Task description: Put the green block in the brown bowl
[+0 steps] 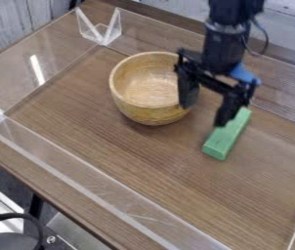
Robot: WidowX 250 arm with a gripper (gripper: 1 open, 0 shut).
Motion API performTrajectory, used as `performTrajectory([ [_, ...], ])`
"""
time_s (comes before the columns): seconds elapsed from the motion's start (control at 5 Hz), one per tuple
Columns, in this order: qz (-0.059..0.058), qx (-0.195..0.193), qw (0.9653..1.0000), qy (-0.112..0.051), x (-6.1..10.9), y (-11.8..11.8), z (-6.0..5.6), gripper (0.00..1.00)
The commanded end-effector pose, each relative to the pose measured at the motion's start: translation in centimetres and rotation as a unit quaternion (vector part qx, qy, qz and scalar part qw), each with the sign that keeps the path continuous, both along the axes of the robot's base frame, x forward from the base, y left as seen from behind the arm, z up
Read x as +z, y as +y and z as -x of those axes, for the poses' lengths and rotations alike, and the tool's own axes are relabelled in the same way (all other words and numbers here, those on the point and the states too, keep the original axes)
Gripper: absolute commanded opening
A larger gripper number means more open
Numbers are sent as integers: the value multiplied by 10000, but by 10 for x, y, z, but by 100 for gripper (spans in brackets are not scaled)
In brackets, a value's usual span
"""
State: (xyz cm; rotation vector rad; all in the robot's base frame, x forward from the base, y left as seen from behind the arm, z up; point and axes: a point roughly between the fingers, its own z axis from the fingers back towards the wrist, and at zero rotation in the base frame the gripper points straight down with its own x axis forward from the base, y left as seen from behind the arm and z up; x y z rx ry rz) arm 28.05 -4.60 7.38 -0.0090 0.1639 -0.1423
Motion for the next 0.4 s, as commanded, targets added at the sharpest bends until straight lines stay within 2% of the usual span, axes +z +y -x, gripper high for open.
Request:
performTrajectory([
  [0.0, 32, -154, 9996, -236, -3, -10, -9, 100],
  [0.2, 32, -299, 9993, -219, -17, -19, -11, 100],
])
